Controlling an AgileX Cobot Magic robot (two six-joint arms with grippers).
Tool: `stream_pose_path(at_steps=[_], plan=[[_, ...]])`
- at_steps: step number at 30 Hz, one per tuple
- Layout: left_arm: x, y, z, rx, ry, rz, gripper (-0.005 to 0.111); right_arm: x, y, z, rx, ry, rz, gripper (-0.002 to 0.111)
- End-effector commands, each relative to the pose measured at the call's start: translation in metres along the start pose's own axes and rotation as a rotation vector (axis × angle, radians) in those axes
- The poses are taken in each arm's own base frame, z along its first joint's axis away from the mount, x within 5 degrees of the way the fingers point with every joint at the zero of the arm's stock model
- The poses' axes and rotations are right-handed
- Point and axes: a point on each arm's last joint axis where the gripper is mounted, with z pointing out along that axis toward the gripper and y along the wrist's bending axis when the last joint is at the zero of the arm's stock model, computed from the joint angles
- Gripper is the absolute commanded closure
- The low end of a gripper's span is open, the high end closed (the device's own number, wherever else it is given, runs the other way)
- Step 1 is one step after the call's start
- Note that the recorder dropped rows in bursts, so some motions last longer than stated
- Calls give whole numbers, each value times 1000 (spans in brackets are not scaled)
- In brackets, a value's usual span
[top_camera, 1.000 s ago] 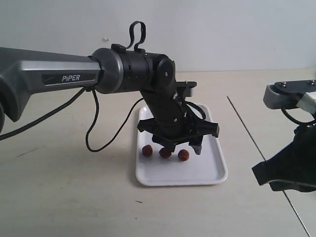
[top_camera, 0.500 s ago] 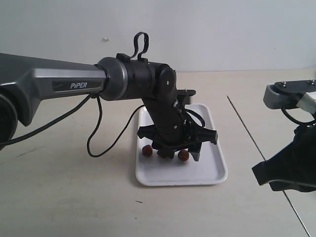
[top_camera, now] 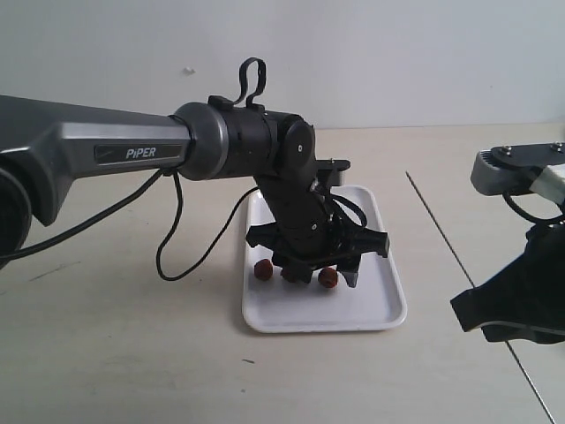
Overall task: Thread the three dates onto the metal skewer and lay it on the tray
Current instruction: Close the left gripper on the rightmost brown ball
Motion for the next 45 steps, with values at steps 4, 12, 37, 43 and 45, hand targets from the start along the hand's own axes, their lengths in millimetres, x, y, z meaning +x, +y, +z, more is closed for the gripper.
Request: stream_pose_path(at_steps=[4, 12, 37, 43, 45], plan=[[1, -3, 2, -4, 1, 4, 48, 1, -1, -1, 5, -7, -11, 108], [4, 2, 9, -35, 28, 19, 48, 1, -1, -1, 5, -7, -11, 108], [8, 9, 25, -258, 150, 64, 48, 1, -1, -1, 5, -6, -11, 108], [5, 3, 27, -222, 98, 66, 48, 1, -1, -1, 5, -3, -11, 108], [5, 2, 27, -221, 99, 74, 48, 1, -1, -1, 5, -3, -11, 108]])
